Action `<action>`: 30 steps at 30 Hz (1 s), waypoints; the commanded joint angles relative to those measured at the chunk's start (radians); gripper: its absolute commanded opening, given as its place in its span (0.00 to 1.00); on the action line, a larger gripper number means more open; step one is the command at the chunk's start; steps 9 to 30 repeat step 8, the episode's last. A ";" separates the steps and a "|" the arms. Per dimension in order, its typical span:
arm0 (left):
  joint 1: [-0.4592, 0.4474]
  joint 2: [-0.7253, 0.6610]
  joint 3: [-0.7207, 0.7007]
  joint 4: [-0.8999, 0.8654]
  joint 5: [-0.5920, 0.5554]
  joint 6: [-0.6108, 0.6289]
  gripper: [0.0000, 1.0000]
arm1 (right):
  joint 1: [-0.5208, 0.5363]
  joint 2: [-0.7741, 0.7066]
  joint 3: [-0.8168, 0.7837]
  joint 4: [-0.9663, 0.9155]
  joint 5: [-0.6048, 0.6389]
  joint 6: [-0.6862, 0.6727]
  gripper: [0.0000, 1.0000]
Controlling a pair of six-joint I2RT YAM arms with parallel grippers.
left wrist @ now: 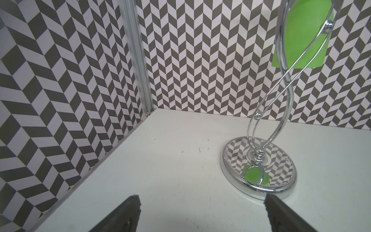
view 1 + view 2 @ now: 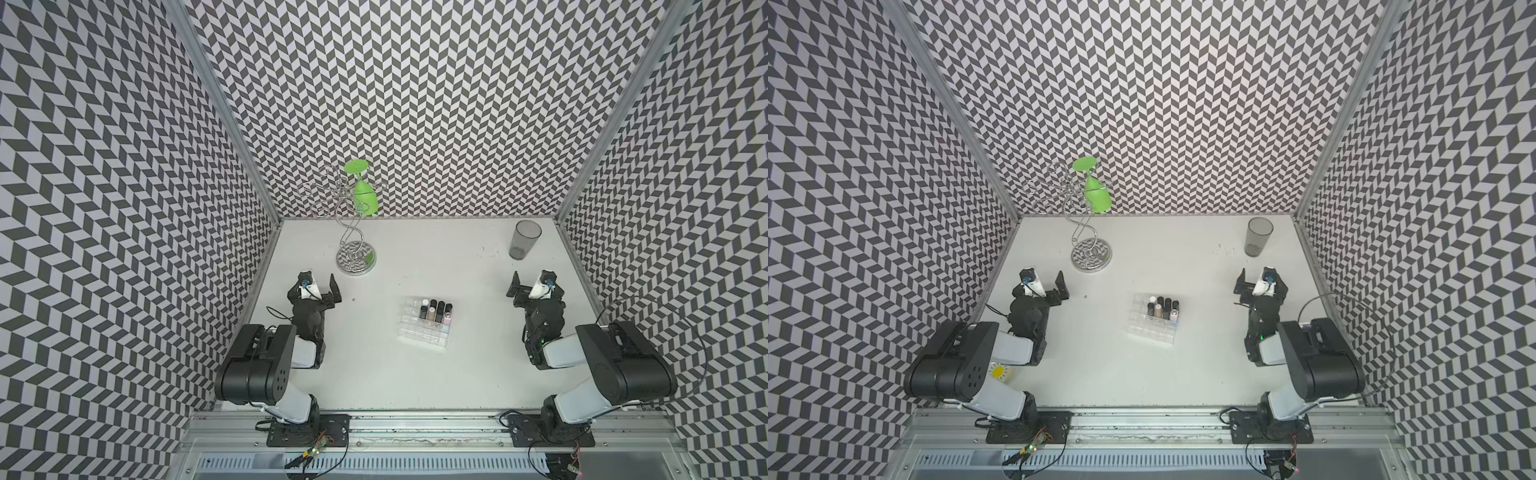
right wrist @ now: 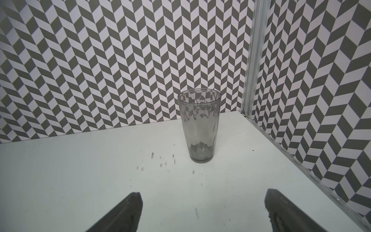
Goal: Arrange the lipsticks in the organizer
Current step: Reset both arms
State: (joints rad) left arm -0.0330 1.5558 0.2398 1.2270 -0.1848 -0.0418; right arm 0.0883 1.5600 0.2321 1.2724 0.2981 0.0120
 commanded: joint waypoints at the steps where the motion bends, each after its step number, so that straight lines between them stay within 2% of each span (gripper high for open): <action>1: 0.001 -0.009 0.011 0.018 0.013 0.010 1.00 | -0.003 -0.007 0.000 0.055 -0.007 0.011 1.00; 5: 0.002 -0.012 0.012 0.012 0.013 0.009 1.00 | -0.001 0.016 -0.033 0.128 -0.007 0.003 1.00; 30: 0.001 -0.012 0.012 0.011 0.013 0.010 1.00 | -0.002 0.015 -0.019 0.091 -0.002 0.011 1.00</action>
